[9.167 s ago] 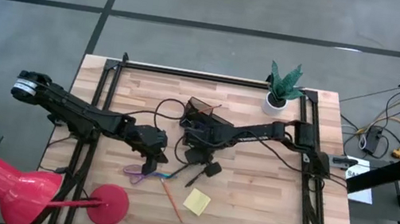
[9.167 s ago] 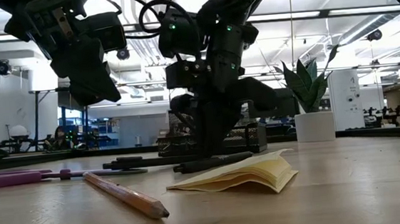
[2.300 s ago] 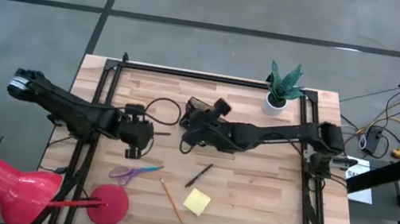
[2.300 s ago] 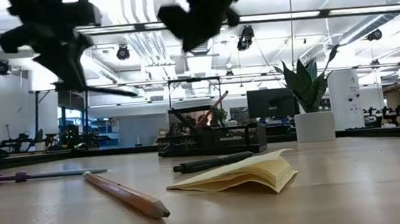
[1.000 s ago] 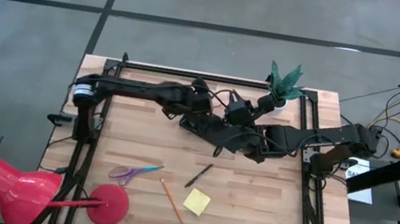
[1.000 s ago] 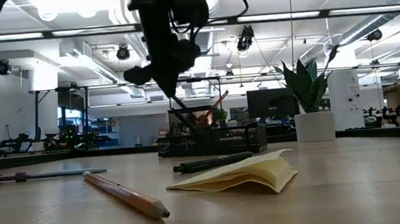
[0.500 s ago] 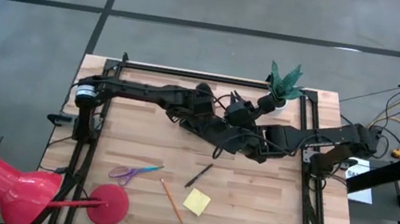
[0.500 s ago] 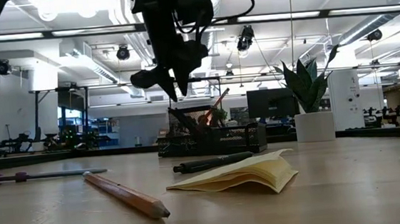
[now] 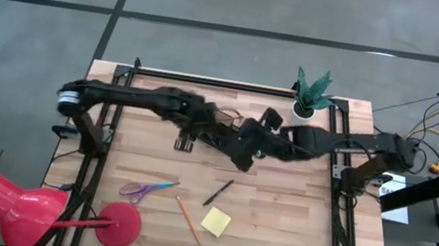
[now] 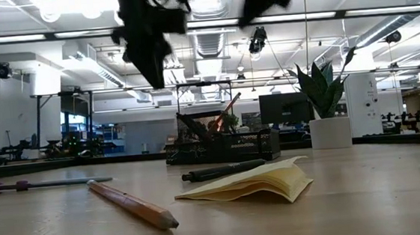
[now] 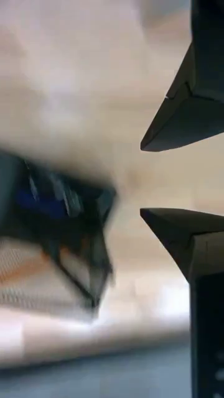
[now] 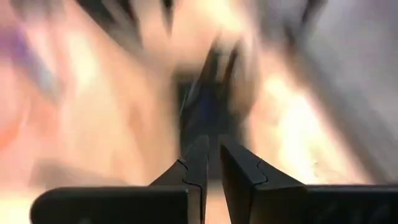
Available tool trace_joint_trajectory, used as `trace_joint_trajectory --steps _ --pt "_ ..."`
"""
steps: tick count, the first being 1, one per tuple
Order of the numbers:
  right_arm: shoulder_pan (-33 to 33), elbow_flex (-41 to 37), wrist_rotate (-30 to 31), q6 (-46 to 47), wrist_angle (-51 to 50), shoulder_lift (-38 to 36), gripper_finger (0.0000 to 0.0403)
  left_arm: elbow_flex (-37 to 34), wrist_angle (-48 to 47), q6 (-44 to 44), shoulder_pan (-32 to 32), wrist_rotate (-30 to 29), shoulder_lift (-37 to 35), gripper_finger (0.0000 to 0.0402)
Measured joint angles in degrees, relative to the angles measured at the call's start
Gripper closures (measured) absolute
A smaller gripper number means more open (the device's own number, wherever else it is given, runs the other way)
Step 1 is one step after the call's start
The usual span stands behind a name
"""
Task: Pick and place office supplies into organizer
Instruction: Put the pen into the desk organizer
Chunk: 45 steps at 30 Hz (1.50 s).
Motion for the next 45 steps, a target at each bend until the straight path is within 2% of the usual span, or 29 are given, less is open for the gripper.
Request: trace_joint_trajectory --steps 3,5,10,13,16,19,27,32,35,40,45 --pt "-3.4 -2.1 -13.5 0.1 -6.3 1.2 0.0376 -7.1 7.0 -8.2 -1.2 6.7 -7.4 0.0269" --pt "-4.3 -4.1 -17.7 -3.1 -6.4 1.9 0.0376 -13.0 11.5 -12.3 -2.4 7.3 -12.0 0.0277" --pt "-0.8 -8.5 -16.7 -21.7 -6.1 2.4 0.0376 -27.8 19.7 -20.5 -7.6 7.9 -23.9 0.0295" --pt "1.0 -10.0 -16.0 -29.2 -4.5 2.5 0.0373 -34.7 23.9 -27.4 -11.2 8.0 -30.7 0.0301" --pt "1.8 -10.6 -16.0 -30.6 -2.2 2.5 0.036 -40.0 29.7 -33.6 -14.0 7.8 -35.8 0.0302" --pt "2.3 -10.6 -18.2 -30.4 0.4 4.1 0.0334 -44.0 35.6 -36.1 -16.3 7.4 -39.5 0.0298" --pt "4.3 -8.4 -20.1 -38.1 1.9 13.5 0.0255 -49.7 40.5 -42.3 -19.9 7.3 -40.5 0.0276" --pt "4.1 -8.1 -20.4 -35.4 1.9 16.4 0.0241 -50.8 41.4 -46.6 -21.0 8.0 -38.4 0.0276" --pt "3.8 -8.1 -21.9 -35.3 2.7 17.0 0.0259 -51.6 44.3 -46.7 -21.7 8.1 -37.0 0.0276" --pt "3.4 -8.1 -26.3 -38.6 3.4 19.1 0.0314 -52.2 50.5 -46.6 -21.8 8.2 -34.2 0.0276" --pt "3.5 -8.1 -26.9 -41.2 4.1 22.1 0.0363 -52.2 53.6 -46.6 -21.8 8.2 -31.3 0.0276"
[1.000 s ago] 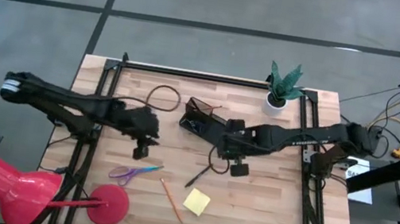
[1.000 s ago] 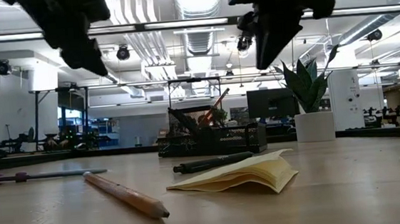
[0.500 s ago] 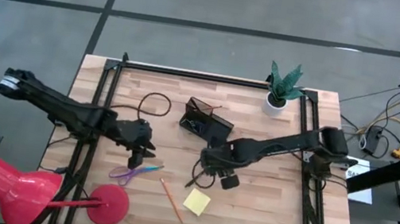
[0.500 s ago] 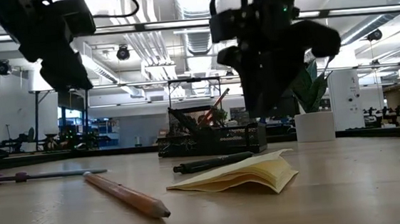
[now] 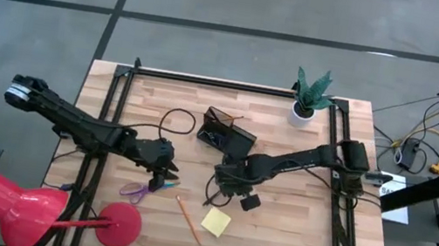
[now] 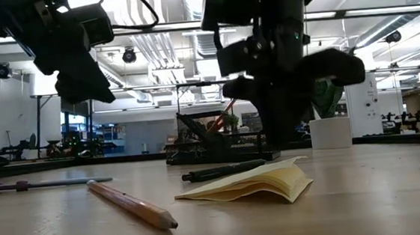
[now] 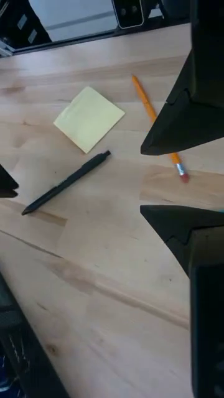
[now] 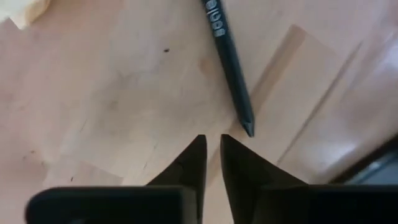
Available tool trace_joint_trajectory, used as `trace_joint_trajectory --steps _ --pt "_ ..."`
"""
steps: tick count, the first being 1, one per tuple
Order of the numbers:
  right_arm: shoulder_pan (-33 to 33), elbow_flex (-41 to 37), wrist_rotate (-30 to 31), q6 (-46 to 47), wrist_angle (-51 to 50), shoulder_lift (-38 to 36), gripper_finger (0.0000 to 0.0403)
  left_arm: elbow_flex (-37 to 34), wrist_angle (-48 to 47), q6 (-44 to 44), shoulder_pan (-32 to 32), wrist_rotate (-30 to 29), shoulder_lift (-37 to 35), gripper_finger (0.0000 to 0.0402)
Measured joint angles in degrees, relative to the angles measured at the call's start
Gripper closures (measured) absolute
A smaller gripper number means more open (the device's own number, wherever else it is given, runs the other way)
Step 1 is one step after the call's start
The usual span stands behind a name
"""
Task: Pick and place office supplies into organizer
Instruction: Put the pen into the desk organizer
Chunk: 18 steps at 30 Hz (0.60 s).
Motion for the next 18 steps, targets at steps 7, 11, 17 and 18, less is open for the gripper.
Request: trace_joint_trajectory --steps 7,11,17,18 --pt "-0.1 0.0 3.1 0.2 1.1 0.1 0.0384 -0.1 1.1 -0.1 0.0 0.0 0.7 0.0276" --pt "-0.1 0.0 2.8 -2.7 3.6 -0.1 0.0385 -0.1 1.1 -0.1 0.1 -0.2 0.7 0.0276" --pt "-0.2 0.0 2.8 -7.7 4.5 1.7 0.0385 -0.2 1.6 -0.1 0.1 -0.9 0.8 0.0276" --pt "-0.2 -0.1 2.8 -7.9 4.4 1.7 0.0385 -0.2 1.6 -0.1 0.1 -1.0 0.8 0.0276"
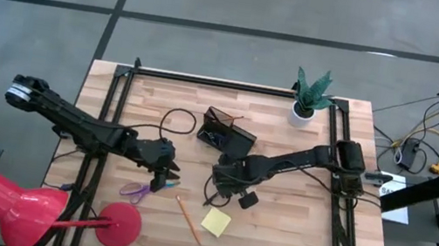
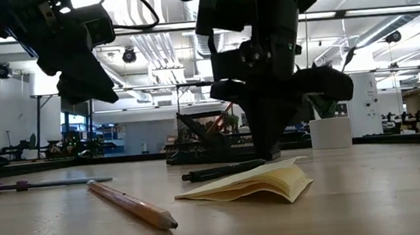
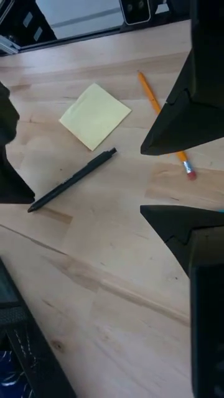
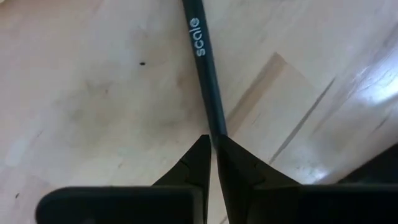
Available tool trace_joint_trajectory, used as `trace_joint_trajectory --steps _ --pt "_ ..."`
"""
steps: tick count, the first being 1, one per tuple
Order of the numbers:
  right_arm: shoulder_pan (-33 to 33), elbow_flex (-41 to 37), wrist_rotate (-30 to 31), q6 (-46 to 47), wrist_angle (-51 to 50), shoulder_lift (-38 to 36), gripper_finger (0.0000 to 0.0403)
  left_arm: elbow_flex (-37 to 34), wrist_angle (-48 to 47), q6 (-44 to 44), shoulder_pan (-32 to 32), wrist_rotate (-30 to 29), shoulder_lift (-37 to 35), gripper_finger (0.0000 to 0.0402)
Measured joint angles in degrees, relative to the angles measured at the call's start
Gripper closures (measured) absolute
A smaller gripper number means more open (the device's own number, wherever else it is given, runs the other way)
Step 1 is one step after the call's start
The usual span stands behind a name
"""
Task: Pick and place office supplies into organizer
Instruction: Put the pen into the desk organizer
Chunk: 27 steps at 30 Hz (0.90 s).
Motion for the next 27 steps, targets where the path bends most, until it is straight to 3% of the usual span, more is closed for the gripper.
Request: trace_joint_trajectory --steps 27 --pt "-1.2 0.0 1.7 -3.7 1.1 0.0 0.0381 -0.2 -0.1 0.0 0.0 -0.7 0.0 0.0276"
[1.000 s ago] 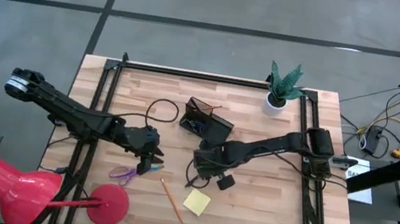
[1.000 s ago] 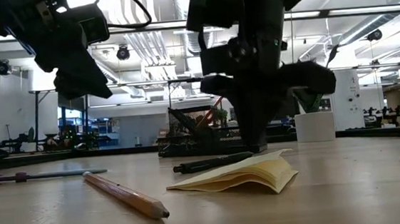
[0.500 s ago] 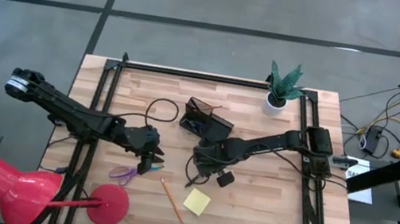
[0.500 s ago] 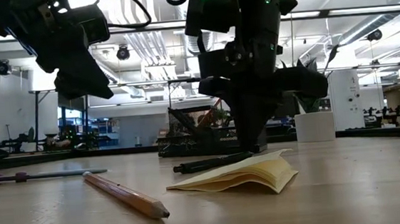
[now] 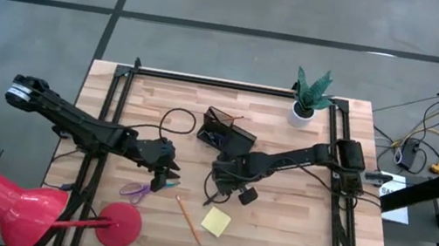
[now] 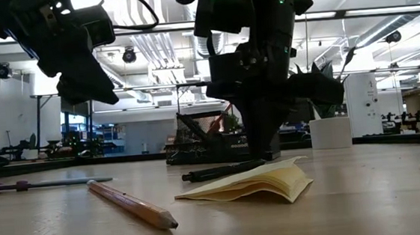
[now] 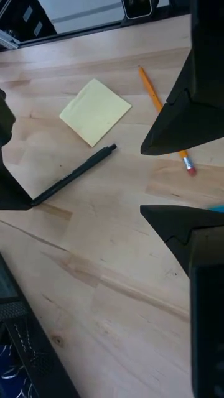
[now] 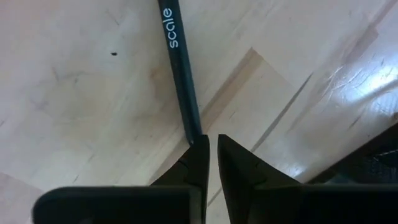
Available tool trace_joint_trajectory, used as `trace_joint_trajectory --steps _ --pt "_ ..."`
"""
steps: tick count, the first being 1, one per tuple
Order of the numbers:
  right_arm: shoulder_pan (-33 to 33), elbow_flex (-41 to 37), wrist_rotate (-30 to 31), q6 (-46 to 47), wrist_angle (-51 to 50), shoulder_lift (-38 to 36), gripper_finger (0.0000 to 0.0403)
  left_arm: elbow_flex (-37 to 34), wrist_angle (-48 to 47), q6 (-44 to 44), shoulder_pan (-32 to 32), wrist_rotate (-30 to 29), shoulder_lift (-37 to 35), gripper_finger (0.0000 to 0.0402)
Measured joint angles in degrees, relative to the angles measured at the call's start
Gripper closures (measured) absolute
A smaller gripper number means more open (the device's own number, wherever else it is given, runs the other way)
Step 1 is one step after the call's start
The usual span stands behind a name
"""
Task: Pick and place office supplies into organizer
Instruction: Put the pen into the desk organizer
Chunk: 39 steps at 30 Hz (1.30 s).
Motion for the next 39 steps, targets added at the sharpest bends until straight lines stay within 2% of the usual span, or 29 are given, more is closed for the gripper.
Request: trace_joint_trajectory --steps 10,13,19,26,39 --pt "0.1 0.0 -0.1 2.9 -0.1 0.0 0.0306 -0.1 0.0 0.0 0.0 -0.2 0.0 0.0276" --pt "0.0 0.0 -0.2 2.8 -0.3 0.0 0.0296 -0.1 0.0 0.0 0.0 -0.2 0.0 0.0276" --pt "-0.1 0.0 -3.9 2.9 -3.2 0.0 0.0317 -0.1 0.1 0.0 0.0 -0.2 0.0 0.0276" --pt "-0.1 0.0 -3.3 3.1 -1.4 0.0 0.0362 -0.1 0.4 0.0 0.0 -0.2 0.0 0.0276" --pt "-0.1 -0.8 -3.2 1.4 -1.0 0.0 0.036 -0.1 0.4 0.0 0.0 -0.2 0.0 0.0276"
